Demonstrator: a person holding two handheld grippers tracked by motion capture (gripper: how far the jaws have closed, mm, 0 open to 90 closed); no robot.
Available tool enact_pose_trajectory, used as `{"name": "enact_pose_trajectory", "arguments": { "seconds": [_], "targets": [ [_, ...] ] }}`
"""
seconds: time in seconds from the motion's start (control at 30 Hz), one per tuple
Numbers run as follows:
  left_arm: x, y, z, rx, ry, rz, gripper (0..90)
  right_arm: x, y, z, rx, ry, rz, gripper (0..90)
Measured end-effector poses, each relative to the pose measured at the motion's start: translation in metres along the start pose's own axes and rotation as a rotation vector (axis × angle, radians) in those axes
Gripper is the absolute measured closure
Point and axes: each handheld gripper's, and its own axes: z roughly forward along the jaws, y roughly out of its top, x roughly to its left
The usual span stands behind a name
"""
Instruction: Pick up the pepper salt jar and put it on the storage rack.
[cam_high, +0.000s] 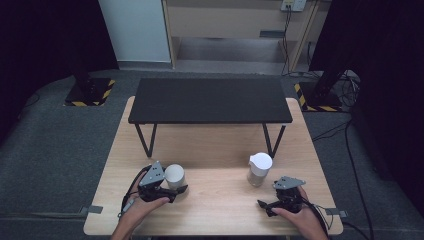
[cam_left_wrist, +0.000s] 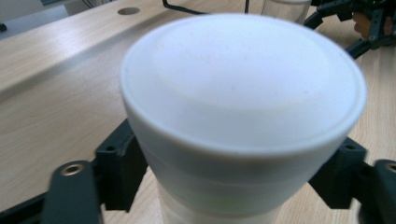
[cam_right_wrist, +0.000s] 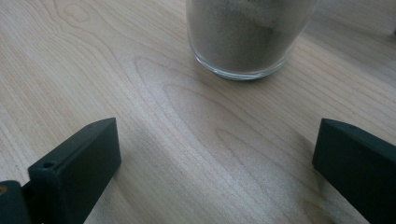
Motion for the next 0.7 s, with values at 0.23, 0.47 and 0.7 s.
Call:
{"name": "enact_pose_trajectory", "arguments": {
  "seconds": [0.23,0.47,0.7],
  "targets": [
    [0.0009,-0.0028,-0.0025,-0.025,-0.004,-0.007,33.4,0.0001,-0.0001,0.0,0.0,0.0,0.0,1.7],
    [0.0007,-0.0041,-0.0025,-0.031,-0.003,-0.005,33.8,0.0003,-0.0001,-0.0001,0.0,-0.001,0.001,1.8],
    [0.0044,-0.003,-0.0024,-0.036,-0.023,0.0,33.9,0.0002,-0.0002,-0.0001,-0.001,-0.001,0.001,1.8]
  ]
}}
